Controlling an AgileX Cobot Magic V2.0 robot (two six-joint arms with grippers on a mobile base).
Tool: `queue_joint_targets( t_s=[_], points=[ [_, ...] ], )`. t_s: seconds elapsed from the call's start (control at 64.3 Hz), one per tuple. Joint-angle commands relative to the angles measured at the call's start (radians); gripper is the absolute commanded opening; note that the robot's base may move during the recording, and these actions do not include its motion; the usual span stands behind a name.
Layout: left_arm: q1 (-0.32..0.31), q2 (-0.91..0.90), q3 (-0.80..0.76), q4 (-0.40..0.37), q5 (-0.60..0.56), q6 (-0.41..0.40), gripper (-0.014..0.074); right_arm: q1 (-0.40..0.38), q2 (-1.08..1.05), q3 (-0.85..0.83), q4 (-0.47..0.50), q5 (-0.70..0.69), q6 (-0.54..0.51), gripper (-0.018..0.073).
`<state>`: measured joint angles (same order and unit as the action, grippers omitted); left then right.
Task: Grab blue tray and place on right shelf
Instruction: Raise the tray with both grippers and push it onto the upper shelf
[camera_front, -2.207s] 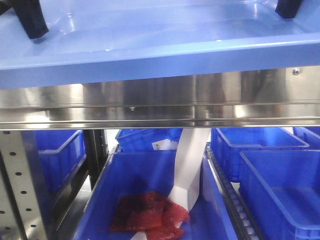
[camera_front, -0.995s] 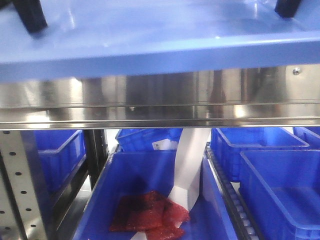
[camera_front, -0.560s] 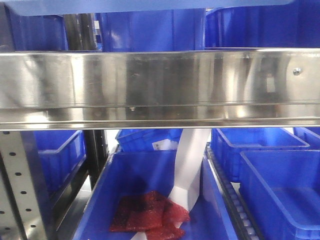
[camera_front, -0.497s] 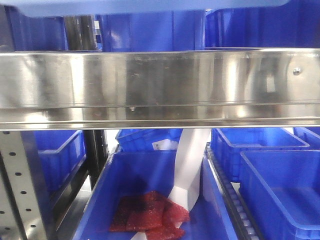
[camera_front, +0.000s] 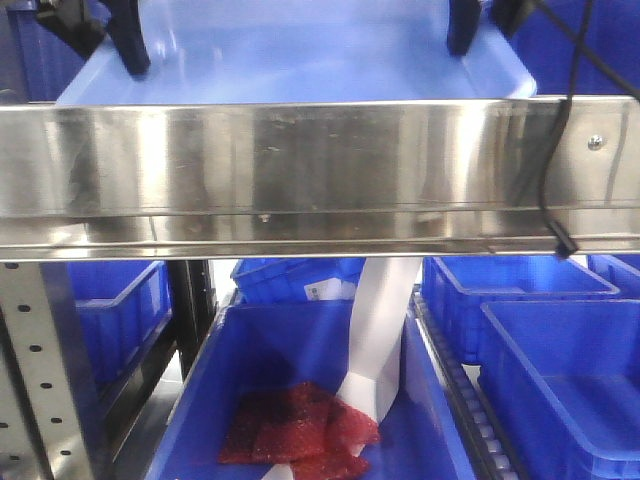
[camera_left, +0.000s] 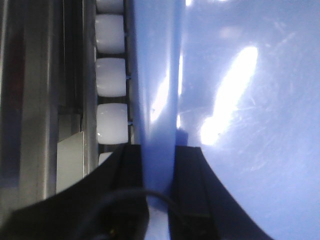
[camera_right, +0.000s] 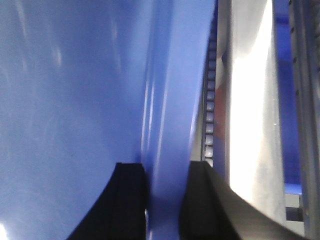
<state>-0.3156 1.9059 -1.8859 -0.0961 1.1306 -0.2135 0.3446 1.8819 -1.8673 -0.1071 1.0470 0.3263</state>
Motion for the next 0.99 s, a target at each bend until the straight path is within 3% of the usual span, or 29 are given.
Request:
queue_joint_targets(
  t_s=[0.0,0.187,0.295,0.513,0.591,0.653,0.793,0.917,0.979],
  points=[
    [-0.009,-0.041,-0.038,-0.026,-0.061,0.001,0.0062,0.001,-0.051,-0.04,0.013,-0.076,-0.016,0.0221],
    [-0.007,-0.037,-0.038,-0.042,-0.068,0.012,0.0417,-0.008,-0.051,-0.04,0.011,-0.068,-0.016,0.065],
    [-0.007,-0.037,-0.059,-0.044,-0.053,0.012,0.0577,-0.009,-0.054,-0.04,0.009,-0.059,-0.015,0.0622],
    [-0.009,-0.081,-0.139,-0.044,0.009,0.012,0.0575,-0.006,-0.119,-0.04,0.009,-0.049,-0.015,0.0619],
    [-0.009,-0.13,-0.138,-0.036,0.013,0.012,0.0542,-0.006,-0.159,-0.04,0.009,-0.024,-0.015,0.0583],
    [-0.013,-0.176,-0.12,-0.018,0.02,0.013,0.0479,-0.006,-0.194,-0.037,0.009,-0.001,-0.015,0.0505],
    [-0.047,-0.297,-0.03,0.07,0.01,0.015,0.0274,0.006,-0.302,0.036,-0.005,-0.006,-0.015,0.0284],
    [-0.094,-0.47,0.151,0.12,-0.074,0.015,0.006,0.015,-0.45,0.203,-0.02,-0.071,-0.016,0.006],
    [-0.106,-0.558,0.259,0.117,-0.133,0.015,-0.0026,0.015,-0.526,0.304,-0.02,-0.113,-0.016,0.0056]
  ],
)
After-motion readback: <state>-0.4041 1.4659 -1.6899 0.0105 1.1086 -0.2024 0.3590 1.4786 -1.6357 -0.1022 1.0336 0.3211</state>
